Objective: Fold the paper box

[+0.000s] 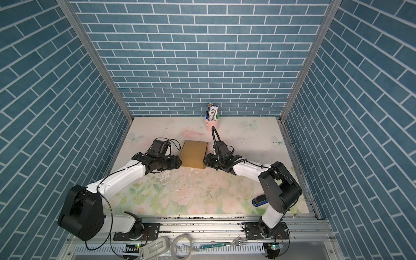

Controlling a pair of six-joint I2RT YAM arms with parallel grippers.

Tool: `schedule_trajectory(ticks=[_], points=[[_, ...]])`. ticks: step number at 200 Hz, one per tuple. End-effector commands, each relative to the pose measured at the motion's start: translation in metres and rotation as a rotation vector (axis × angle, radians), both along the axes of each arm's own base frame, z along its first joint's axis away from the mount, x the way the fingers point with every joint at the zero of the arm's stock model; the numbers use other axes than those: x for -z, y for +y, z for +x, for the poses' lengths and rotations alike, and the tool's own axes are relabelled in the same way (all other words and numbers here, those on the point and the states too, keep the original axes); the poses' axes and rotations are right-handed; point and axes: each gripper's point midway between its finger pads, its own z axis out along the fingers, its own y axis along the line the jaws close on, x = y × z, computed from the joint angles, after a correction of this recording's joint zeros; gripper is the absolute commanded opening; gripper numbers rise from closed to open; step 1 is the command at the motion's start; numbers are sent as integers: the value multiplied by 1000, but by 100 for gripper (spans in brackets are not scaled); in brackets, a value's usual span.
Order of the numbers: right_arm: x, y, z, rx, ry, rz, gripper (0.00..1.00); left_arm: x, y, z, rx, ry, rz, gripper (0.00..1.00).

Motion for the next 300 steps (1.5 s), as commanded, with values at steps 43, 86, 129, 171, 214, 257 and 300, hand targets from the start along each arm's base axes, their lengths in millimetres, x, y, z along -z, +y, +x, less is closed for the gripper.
schedule_trajectory(ticks=[43, 86, 129, 171, 214, 257, 300], points=[[-29, -1, 1, -73, -197, 4, 38, 8, 12, -30, -42, -23, -8, 67], [-38, -2, 3, -106, -274, -16, 38, 24, 18, -44, -41, 2, 22, 66], [-36, 3, -1, -96, -224, -52, 36, 7, 10, -30, -32, -44, -4, 64], [-25, 8, -5, -83, -170, -121, 34, -29, 7, -1, -9, -118, 38, 64], [-27, 3, 11, -41, -147, -172, 34, -37, 2, 45, 20, -117, 83, 65], [-22, 10, 38, -15, -101, -130, 33, -7, -1, 81, 21, -48, 76, 65], [0, 12, 45, -20, -56, -148, 31, 28, -8, 79, 32, 17, 55, 65]])
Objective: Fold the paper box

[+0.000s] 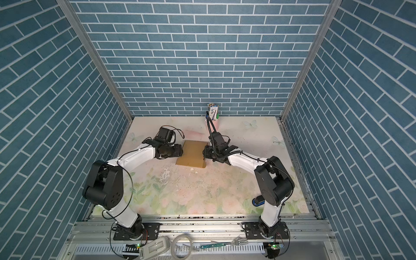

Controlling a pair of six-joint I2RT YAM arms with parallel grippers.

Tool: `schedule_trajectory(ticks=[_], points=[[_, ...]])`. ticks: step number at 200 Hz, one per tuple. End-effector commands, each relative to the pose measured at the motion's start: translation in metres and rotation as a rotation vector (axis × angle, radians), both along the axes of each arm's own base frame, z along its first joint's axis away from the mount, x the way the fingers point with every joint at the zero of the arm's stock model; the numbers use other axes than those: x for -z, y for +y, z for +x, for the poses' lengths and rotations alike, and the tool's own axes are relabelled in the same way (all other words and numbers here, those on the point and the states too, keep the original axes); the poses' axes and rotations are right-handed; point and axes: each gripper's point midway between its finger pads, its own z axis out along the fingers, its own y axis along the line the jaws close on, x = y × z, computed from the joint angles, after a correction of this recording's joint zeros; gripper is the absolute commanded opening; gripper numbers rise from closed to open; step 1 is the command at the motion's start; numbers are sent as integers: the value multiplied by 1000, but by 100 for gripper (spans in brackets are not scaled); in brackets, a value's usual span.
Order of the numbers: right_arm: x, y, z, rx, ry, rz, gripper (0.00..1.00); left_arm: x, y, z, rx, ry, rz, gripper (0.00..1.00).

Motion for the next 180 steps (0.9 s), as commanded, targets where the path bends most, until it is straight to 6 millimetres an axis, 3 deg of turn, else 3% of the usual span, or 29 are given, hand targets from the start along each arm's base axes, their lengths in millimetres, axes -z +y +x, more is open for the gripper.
schedule_trajectory(ticks=[1, 41, 92, 140, 180], points=[[12, 2, -2, -3, 49, -10, 30, 7, -5, -2, 21, 7, -24, 65], [33, 2, 0, -7, 81, -20, 27, 18, -4, -9, 19, 29, -26, 65], [33, 0, 5, -6, 86, -9, 26, 19, -7, -17, 13, 37, -61, 64], [11, -8, 4, 1, 45, 12, 28, -15, -10, -21, 5, -22, -124, 65], [-1, -19, -11, 2, 18, 33, 38, -31, -5, -40, 11, -49, -139, 67]])
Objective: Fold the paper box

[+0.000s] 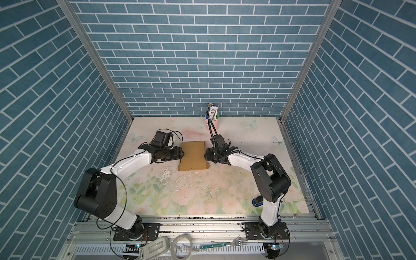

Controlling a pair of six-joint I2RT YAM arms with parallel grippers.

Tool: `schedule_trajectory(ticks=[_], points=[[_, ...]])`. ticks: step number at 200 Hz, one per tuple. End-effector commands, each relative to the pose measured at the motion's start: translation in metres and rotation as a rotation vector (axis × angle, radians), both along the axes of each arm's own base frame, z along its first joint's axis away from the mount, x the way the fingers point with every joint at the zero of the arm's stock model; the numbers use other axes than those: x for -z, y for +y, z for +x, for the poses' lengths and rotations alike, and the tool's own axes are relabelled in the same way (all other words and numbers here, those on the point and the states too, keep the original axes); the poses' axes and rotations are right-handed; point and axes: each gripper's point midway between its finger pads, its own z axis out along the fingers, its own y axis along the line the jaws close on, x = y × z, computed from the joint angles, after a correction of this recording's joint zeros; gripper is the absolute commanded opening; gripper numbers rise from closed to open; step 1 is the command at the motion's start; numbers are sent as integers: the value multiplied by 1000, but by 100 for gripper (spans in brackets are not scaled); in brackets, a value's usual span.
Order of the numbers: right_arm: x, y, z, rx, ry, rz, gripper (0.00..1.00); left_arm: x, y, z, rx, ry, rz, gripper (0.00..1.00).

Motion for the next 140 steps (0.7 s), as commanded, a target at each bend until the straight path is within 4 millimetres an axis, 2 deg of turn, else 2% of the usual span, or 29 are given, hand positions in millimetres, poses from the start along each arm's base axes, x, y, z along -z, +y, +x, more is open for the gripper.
schedule_trajectory(ticks=[1, 26, 59, 109, 140], points=[[-19, -7, -7, 6, -37, 30, 38, 2, 4, -18, 3, 22, -4, 67], [-19, -7, -18, -9, -36, 43, 42, 14, 8, -30, 0, 42, -3, 67], [-12, -1, -30, -43, -25, 51, 44, 29, 2, -44, 10, 61, -44, 67], [0, 16, -39, -81, 0, 79, 42, 30, -11, -52, 48, 45, -82, 67], [5, 18, -43, -79, 19, 71, 39, 31, -17, -53, 63, 43, -85, 67]])
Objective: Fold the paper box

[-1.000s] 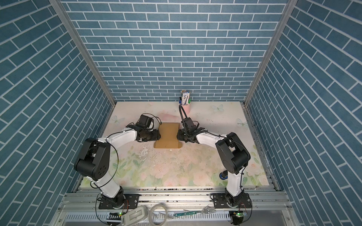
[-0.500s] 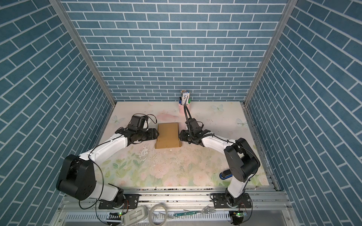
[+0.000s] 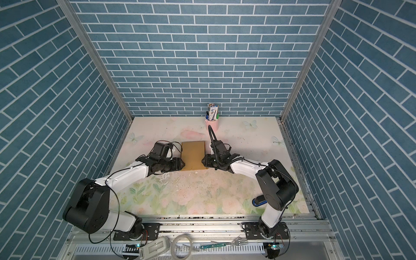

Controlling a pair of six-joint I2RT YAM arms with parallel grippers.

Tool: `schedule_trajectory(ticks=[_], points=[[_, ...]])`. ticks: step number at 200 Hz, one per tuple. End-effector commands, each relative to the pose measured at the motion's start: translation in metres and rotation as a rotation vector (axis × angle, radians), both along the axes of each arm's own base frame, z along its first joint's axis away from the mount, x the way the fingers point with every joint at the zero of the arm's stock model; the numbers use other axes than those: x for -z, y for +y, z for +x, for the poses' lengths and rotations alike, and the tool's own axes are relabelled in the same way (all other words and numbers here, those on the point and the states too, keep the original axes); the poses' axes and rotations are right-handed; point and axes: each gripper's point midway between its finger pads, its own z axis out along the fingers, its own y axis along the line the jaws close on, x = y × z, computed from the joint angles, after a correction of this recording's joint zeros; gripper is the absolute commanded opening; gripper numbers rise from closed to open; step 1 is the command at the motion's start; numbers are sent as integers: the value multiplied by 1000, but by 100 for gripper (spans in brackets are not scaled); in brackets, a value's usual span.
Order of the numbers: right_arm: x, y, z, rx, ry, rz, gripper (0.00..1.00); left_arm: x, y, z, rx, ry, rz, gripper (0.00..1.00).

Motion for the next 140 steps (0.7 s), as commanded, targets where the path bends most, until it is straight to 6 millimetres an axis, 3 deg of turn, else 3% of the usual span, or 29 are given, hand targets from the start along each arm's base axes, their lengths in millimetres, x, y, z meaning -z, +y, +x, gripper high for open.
schedule_trajectory(ticks=[1, 92, 140], points=[[4, 5, -4, 7, 27, 13, 39, -4, -8, 0, 17, -22, -22, 67], [20, -3, -21, 13, 55, -23, 38, 5, -23, -8, 56, -8, -19, 66], [14, 5, -21, 7, 53, 9, 33, 4, -30, -10, 71, -13, -23, 66]])
